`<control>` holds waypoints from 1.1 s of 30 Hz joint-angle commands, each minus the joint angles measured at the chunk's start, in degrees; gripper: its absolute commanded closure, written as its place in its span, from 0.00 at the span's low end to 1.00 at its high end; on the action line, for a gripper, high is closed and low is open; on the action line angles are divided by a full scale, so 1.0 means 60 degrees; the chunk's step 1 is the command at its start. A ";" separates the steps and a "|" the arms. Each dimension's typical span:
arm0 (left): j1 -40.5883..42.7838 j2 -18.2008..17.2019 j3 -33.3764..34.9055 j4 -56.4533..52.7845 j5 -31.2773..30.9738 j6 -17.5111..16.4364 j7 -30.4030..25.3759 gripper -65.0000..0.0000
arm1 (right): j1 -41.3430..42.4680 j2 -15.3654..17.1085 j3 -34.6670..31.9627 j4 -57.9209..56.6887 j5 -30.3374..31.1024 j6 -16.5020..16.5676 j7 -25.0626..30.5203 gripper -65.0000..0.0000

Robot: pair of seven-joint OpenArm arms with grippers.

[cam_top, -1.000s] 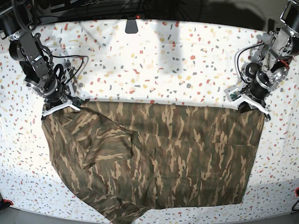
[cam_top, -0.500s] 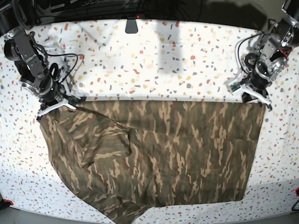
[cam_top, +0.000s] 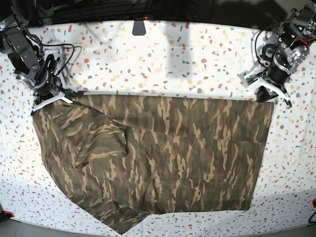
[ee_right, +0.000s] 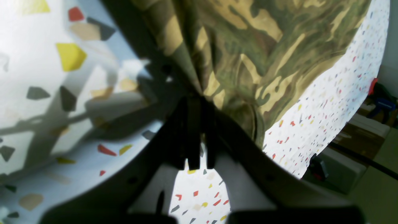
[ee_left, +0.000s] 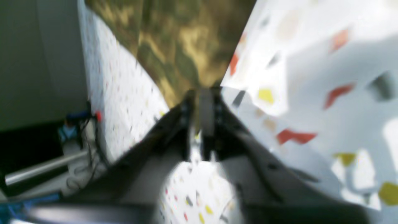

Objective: Fold the T-shirt properly
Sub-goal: 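Lift the folded edge and pull it back toward the arms, then drag the held shirt edge further back and lay it flat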

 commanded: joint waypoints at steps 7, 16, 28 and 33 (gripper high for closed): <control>-0.0397 -0.0135 -0.0073 -0.0026 0.0619 -0.0565 -0.0386 0.59 | 0.0138 0.0233 0.0102 0.0127 -0.0029 -0.0153 0.0047 1.00; -0.1304 -0.0127 -0.0073 -0.0929 0.1282 -0.1956 -0.0412 0.59 | 0.0197 0.0233 0.0102 0.0138 -0.0029 -0.0153 0.0047 1.00; -0.1300 0.0812 -0.0073 -0.2087 0.1286 -0.1993 -0.0914 0.70 | 0.0266 0.0229 0.0102 0.0146 -0.0029 -0.0153 0.0040 1.00; -0.1304 0.0783 -0.0073 -0.2084 0.1286 -0.1978 -0.0619 1.00 | 0.0262 0.0229 0.0102 0.0146 -0.0029 -0.0153 0.0000 1.00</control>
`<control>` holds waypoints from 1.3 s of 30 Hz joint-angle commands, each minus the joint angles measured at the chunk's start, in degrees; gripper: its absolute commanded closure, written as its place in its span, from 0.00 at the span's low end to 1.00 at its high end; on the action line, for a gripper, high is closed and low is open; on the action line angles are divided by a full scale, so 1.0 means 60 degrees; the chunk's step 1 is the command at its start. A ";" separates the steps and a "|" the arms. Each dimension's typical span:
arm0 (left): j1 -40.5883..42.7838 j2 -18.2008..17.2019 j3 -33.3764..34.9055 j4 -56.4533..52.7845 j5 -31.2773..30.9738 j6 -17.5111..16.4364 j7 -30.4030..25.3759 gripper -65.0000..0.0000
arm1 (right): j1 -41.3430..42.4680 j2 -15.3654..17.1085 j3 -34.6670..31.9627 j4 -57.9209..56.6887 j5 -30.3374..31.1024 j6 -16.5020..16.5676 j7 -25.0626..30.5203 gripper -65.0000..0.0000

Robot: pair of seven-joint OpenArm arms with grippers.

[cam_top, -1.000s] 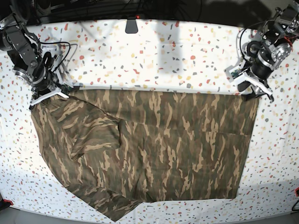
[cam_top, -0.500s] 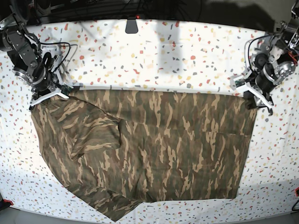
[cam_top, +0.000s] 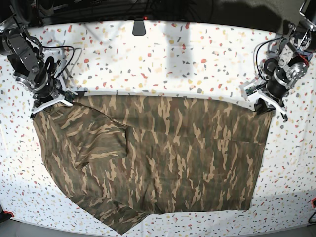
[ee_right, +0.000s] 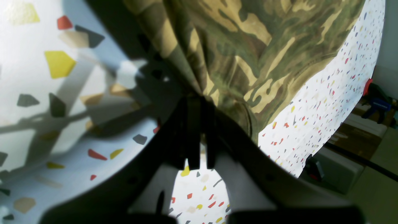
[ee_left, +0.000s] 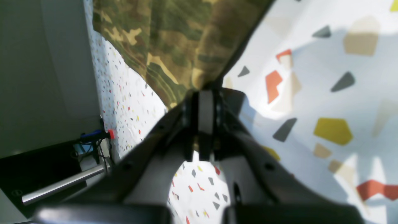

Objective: Fold the T-shirt properly
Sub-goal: 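Drag the held shirt edge further back and lay it flat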

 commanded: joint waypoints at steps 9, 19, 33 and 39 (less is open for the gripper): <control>0.0452 -0.0550 0.0029 0.0390 -0.0474 -0.0029 0.1883 1.00 | 0.0102 0.0237 0.0102 0.0168 -0.0029 -0.0149 -0.0120 1.00; 0.2000 -0.1388 0.0029 0.2109 -0.0466 0.0765 0.2160 1.00 | -0.0845 0.0240 0.0102 0.1115 -0.0040 -0.0146 -0.0419 1.00; 0.3967 -0.1963 0.0029 0.2707 -0.0306 0.1719 0.2750 1.00 | -0.3260 0.1188 0.0106 0.2401 -0.0612 -0.1071 -0.1825 1.00; 0.4889 -0.1963 0.0029 0.2710 0.0987 0.2291 0.3224 1.00 | -0.4262 0.1184 0.0106 0.2663 -0.1089 -0.1399 -0.2113 1.00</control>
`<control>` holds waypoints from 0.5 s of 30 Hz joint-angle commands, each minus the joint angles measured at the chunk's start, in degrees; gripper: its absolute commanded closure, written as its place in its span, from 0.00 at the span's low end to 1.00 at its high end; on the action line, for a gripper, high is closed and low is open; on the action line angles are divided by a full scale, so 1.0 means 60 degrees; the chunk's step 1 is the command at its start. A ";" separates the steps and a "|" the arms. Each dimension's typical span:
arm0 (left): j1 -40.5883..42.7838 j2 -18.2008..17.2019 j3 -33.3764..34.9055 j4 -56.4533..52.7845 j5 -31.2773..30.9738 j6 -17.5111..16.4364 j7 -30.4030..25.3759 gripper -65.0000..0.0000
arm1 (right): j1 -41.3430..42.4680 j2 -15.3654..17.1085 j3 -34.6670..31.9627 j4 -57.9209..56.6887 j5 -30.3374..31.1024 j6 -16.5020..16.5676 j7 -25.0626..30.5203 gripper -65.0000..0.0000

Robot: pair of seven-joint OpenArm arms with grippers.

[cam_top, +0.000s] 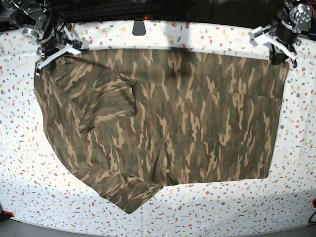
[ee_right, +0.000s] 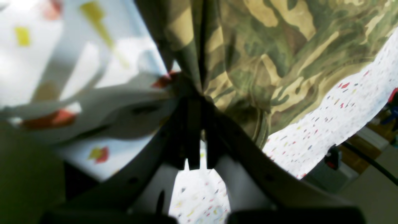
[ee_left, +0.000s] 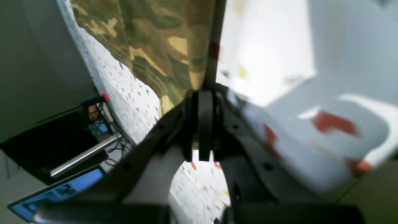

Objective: Fold the T-shirt properly
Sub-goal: 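Drag the held shirt edge further back and lay it flat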

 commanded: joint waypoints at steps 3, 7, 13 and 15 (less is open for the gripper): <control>0.0539 -0.0189 -0.0055 0.0062 0.0393 -0.0087 0.0608 1.00 | -0.0382 0.0240 0.0106 0.0273 -0.0233 -0.0113 -0.0554 1.00; 0.0940 -0.0193 -0.0055 0.0124 0.0878 -0.0080 0.0692 1.00 | -0.0801 0.0240 0.0113 0.0576 -0.0488 -0.0113 -0.0703 1.00; 0.1126 -0.0193 -0.0055 0.0142 0.0885 0.0302 0.0874 1.00 | -0.1169 0.0244 0.0113 0.1038 -0.0510 -0.0117 -0.0892 1.00; 0.1133 -0.0193 -0.0055 0.0142 0.0991 0.0310 0.1144 1.00 | -0.1166 0.0244 0.0124 0.1056 -0.0554 -0.0117 -0.0980 1.00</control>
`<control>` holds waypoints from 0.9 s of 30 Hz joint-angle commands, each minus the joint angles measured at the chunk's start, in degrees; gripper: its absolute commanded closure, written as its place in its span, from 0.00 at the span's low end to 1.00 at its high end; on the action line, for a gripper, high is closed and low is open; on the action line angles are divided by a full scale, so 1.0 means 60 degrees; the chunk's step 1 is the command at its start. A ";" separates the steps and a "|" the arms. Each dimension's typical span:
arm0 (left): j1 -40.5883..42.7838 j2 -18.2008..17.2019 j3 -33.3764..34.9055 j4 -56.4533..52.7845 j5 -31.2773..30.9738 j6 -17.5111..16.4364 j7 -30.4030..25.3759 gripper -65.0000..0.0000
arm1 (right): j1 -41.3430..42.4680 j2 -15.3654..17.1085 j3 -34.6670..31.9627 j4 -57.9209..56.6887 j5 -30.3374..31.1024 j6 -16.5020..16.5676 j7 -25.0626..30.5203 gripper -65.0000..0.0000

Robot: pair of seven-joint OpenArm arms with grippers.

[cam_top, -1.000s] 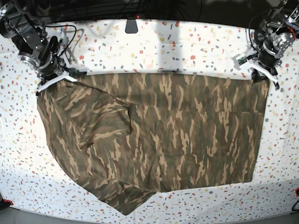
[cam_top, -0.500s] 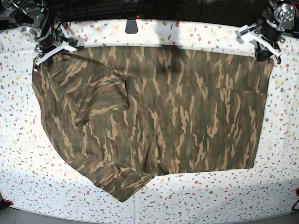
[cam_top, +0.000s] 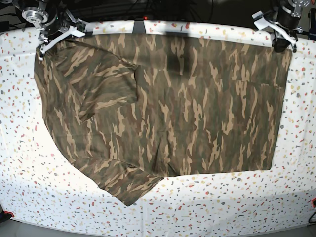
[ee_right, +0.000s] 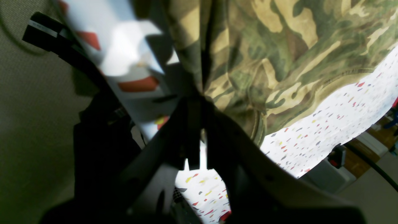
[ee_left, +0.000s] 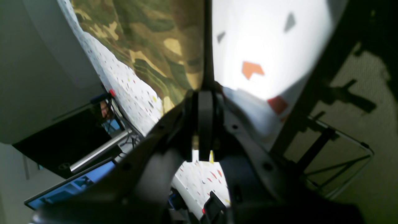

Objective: Fold the T-shirt properly
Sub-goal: 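Drag the held shirt edge further back and lay it flat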

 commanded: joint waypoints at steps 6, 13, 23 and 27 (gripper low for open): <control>0.0390 -0.0168 -0.0018 0.0015 0.0616 -0.0062 0.0554 1.00 | -0.0004 0.0211 0.0168 0.0113 -0.0262 -0.0135 -0.0280 1.00; 0.0372 -0.0168 -0.0018 0.0015 0.0623 0.0688 0.0557 1.00 | 0.0000 0.0211 0.0168 0.0113 -0.0270 -0.0896 -0.0426 1.00; 0.0397 -0.0168 -0.0018 0.0015 0.0619 0.0688 0.0670 0.67 | -0.0004 0.0211 0.0164 0.0113 -0.0189 -0.0882 -0.0685 0.62; 0.0397 -0.0168 -0.0018 0.0015 0.0623 0.0688 0.0714 0.64 | -0.0004 0.0211 0.0164 0.0120 -0.0135 -0.0860 -0.0754 0.62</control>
